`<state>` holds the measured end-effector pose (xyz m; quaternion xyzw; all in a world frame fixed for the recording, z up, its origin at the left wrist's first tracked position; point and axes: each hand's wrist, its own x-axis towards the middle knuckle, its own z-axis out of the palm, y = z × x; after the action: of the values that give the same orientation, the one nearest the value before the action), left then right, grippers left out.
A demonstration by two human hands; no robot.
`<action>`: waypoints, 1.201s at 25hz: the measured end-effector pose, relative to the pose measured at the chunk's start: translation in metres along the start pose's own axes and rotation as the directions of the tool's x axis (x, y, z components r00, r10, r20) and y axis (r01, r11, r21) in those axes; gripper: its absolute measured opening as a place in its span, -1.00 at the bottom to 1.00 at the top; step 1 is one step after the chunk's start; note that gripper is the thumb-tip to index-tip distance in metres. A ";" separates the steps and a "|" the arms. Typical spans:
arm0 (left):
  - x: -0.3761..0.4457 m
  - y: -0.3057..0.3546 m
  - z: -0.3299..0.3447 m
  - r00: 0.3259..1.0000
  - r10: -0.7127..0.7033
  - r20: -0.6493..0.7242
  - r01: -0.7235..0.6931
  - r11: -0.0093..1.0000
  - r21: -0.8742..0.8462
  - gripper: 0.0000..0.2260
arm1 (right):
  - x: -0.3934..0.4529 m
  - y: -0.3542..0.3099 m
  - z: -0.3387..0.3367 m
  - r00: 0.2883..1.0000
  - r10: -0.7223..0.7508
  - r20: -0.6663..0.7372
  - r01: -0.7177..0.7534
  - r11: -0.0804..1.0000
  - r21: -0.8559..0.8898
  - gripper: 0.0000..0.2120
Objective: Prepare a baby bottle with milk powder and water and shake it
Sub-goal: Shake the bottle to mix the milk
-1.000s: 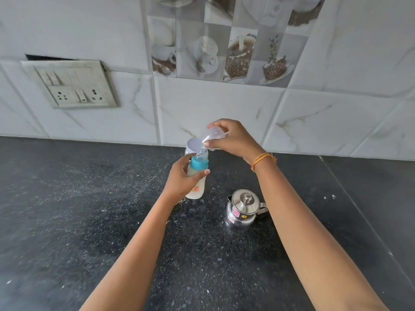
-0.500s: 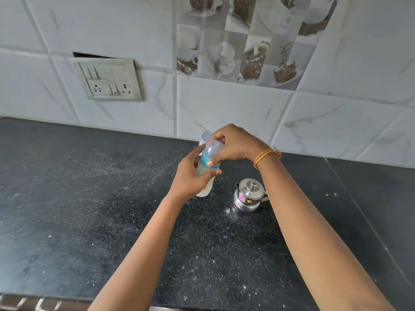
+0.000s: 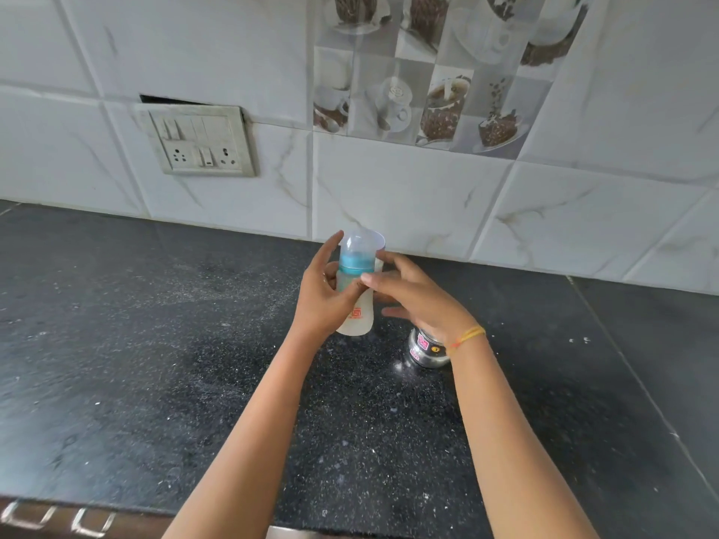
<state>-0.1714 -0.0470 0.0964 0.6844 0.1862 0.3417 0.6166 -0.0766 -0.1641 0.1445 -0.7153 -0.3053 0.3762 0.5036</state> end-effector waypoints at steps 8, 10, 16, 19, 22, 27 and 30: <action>0.013 0.026 0.007 0.989 -0.131 0.071 0.145 0.953 -0.267 -0.61 | -0.005 0.015 0.051 0.889 -0.251 -0.384 0.190 0.963 -0.189 -0.51; 0.023 0.040 0.000 0.990 -0.100 0.096 0.122 0.958 -0.258 -0.64 | -0.006 0.018 0.053 0.866 -0.276 -0.417 0.208 0.957 -0.201 -0.62; 0.024 0.059 -0.001 0.976 -0.047 0.212 0.122 0.926 -0.358 -0.81 | -0.009 0.011 0.059 0.885 -0.269 -0.381 0.229 0.962 -0.147 -0.81; 0.024 0.067 0.001 0.973 -0.026 0.230 0.112 0.923 -0.369 -0.82 | -0.009 0.005 0.059 0.895 -0.247 -0.371 0.266 0.964 0.000 -0.86; 0.027 0.075 0.003 0.962 0.001 0.274 0.082 0.953 -0.291 -0.80 | -0.008 0.002 0.052 0.920 -0.243 -0.308 0.283 0.955 0.091 -0.83; 0.027 0.061 -0.015 0.972 0.024 0.233 -0.029 0.999 0.019 -0.62 | -0.016 -0.008 0.032 0.876 -0.312 -0.368 0.412 0.881 0.233 -0.57; 0.018 0.055 -0.019 0.984 0.176 0.035 -0.173 0.874 0.455 -0.57 | -0.025 -0.025 0.026 0.713 -0.347 -0.609 0.650 0.653 0.388 -0.77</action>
<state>-0.1817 -0.0307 0.1543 0.8226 0.2011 0.3452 0.4047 -0.1134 -0.1640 0.1688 -0.4795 -0.2312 0.0993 0.8407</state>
